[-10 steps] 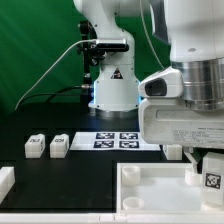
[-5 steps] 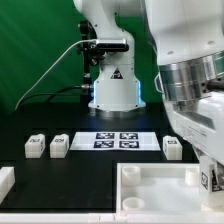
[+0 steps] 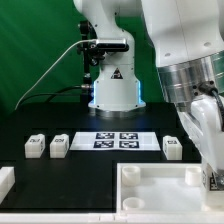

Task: Assemble one leg

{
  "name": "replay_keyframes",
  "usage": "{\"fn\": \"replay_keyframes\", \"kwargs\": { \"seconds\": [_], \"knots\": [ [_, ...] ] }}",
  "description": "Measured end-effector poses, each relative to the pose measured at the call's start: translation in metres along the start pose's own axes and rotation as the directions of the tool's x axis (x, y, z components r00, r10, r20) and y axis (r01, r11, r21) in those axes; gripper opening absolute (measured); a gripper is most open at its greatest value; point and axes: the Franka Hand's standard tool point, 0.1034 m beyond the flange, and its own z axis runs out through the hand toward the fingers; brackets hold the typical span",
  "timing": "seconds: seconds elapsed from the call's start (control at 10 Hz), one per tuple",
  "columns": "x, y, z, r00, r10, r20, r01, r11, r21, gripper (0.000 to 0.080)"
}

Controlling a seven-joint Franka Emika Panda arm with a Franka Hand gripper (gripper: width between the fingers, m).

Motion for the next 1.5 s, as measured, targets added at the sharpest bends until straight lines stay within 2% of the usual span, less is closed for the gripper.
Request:
{"fn": "replay_keyframes", "kwargs": {
  "seconds": [0.1,0.2,0.3,0.4,0.6,0.7,0.8,0.9,1.0,1.1,1.2,1.3,1.4,1.5],
  "knots": [
    [-0.0001,0.0010,0.0001,0.999,-0.044,0.002,0.044,0.999,-0.012,0.0566],
    [-0.0003,0.0015,-0.0012,0.985,-0.170,0.008,0.170,0.985,-0.041,0.0633],
    [-0.0010,-0.0015,-0.0051,0.909,-0.418,0.005,0.417,0.905,-0.084,0.0633],
    [-0.0044,-0.0033,-0.0060,0.826,-0.564,0.006,0.562,0.821,-0.099,0.0648],
    [-0.0011,-0.0026,-0.0054,0.742,-0.670,0.017,0.668,0.738,-0.098,0.0649],
    [-0.0008,-0.0026,-0.0050,0.636,-0.771,0.023,0.769,0.631,-0.103,0.0649],
    [-0.0018,-0.0033,-0.0018,0.459,-0.888,-0.007,0.880,0.456,-0.135,0.0649],
    [-0.0063,-0.0034,0.0001,0.339,-0.941,-0.016,0.927,0.337,-0.164,0.0649],
    [-0.0073,-0.0084,-0.0005,0.192,-0.981,-0.030,0.967,0.194,-0.167,0.0649],
    [-0.0082,-0.0075,0.0002,0.281,-0.959,-0.040,0.946,0.284,-0.155,0.0536],
    [-0.0083,-0.0076,0.0002,0.306,-0.951,-0.045,0.939,0.309,-0.153,0.0360],
    [-0.0073,-0.0070,0.0004,0.341,-0.939,-0.049,0.926,0.344,-0.153,0.0360],
    [-0.0018,-0.0055,0.0005,0.455,-0.888,-0.064,0.875,0.460,-0.153,0.0302],
    [-0.0005,-0.0054,0.0003,0.537,-0.840,-0.077,0.827,0.543,-0.147,0.0302]
  ]
}}
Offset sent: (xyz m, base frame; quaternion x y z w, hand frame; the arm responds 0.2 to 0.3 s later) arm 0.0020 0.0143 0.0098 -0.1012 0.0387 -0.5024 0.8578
